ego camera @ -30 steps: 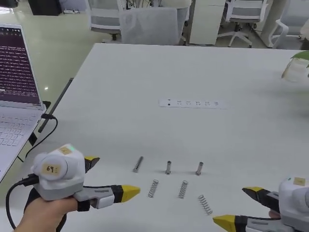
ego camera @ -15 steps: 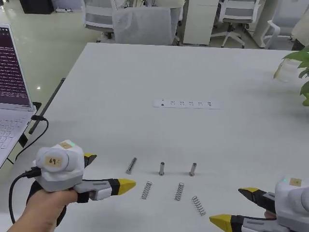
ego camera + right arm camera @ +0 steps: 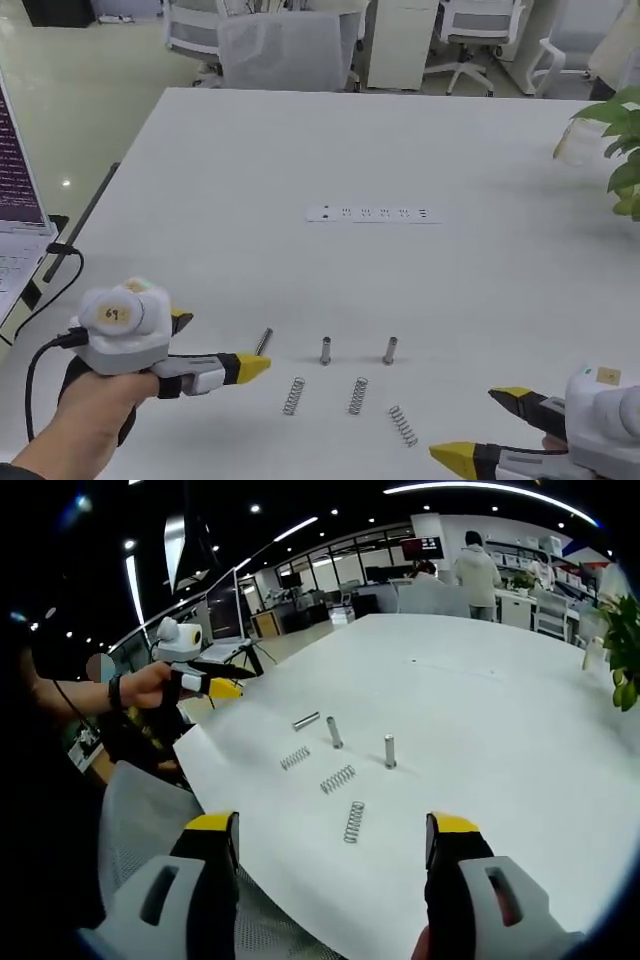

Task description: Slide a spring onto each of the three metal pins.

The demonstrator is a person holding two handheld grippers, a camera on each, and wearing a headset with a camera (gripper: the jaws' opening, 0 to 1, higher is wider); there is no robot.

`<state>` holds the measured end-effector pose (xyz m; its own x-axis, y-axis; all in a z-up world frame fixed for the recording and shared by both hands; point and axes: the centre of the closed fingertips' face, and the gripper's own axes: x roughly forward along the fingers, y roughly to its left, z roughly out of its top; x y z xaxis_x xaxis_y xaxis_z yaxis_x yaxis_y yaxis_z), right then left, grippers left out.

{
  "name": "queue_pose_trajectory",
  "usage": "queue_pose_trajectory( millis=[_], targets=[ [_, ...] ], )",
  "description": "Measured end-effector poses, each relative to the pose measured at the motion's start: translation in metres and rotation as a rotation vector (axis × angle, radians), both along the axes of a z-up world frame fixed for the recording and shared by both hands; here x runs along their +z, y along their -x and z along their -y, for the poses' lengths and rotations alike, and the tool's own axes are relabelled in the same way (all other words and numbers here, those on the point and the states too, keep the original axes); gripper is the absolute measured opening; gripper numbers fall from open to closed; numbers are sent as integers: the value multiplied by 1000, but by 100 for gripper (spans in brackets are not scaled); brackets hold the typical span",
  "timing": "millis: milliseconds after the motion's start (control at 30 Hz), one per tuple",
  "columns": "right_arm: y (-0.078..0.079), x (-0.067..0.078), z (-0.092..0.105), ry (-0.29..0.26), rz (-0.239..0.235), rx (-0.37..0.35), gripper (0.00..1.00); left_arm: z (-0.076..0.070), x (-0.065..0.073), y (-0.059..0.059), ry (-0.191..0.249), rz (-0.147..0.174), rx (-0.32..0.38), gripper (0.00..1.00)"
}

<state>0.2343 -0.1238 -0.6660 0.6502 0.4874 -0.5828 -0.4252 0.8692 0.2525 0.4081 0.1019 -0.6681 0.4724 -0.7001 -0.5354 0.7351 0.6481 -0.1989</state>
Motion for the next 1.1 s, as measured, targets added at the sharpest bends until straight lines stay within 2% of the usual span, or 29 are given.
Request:
queue_pose_trajectory(
  millis=[600,833,1033,1100],
  targets=[
    [2,0,3,-6,-3,-3,76,21,-19,-32,-7,-48,4,80],
    [1,0,3,-7,-2,-4,77,29,-34,-40,-27,-80,8,77],
    [1,0,3,-4,-2,1,78,33,-46,-44,-48,-110,18,68],
    [2,0,3,-3,-3,1,78,33,-50,-44,-72,-123,29,63]
  ],
)
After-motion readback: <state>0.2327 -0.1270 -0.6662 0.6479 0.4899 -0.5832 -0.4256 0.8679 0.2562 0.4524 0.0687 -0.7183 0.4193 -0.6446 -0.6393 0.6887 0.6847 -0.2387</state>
